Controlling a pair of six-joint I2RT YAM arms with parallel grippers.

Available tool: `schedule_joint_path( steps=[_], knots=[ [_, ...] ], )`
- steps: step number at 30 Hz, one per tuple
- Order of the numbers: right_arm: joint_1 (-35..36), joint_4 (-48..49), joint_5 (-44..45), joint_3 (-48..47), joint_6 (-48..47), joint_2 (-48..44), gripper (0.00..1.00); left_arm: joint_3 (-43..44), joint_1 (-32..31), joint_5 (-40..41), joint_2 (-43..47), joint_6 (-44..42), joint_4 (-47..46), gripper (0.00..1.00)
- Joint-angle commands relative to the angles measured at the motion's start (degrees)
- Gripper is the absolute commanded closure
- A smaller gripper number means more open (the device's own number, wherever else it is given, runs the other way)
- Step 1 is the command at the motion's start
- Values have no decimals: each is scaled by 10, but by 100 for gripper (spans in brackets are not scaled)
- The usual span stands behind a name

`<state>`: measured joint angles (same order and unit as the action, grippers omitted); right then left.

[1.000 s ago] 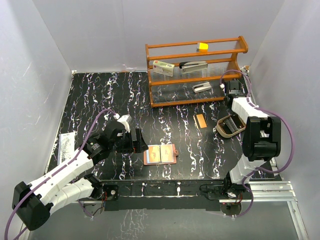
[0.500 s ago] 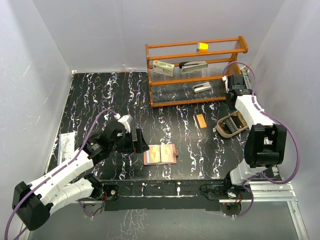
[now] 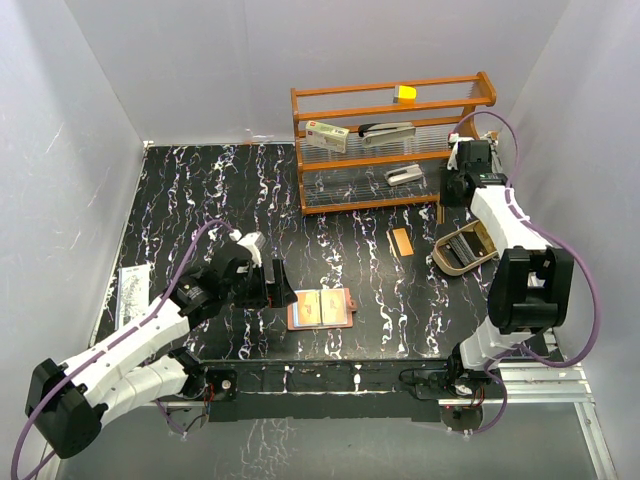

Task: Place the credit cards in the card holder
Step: Pick up the credit card from the storage box.

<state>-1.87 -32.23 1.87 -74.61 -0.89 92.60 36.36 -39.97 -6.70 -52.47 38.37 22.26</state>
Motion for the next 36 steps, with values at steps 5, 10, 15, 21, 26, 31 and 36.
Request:
schedule_joint_path(
  steps=[5,10,15,21,26,31,36],
  knots=[
    [1,81,-75,7,44,35,100,-3,0,-25,-18,3,-19,12],
    [-5,89,-108,26,39,59,100,-2,0,-19,-25,5,-20,14],
    [-10,52,-147,22,40,105,100,6,0,-19,-27,12,-20,15],
    [-12,36,-154,27,42,129,100,9,0,-15,-18,14,-11,16],
    [-12,36,-174,32,45,140,100,10,0,-9,-22,19,-13,17],
    [-11,58,-210,59,59,128,100,4,0,-4,-49,35,-27,22],
    [2,83,-251,93,71,118,100,6,0,-7,-76,51,-52,28]
  ],
)
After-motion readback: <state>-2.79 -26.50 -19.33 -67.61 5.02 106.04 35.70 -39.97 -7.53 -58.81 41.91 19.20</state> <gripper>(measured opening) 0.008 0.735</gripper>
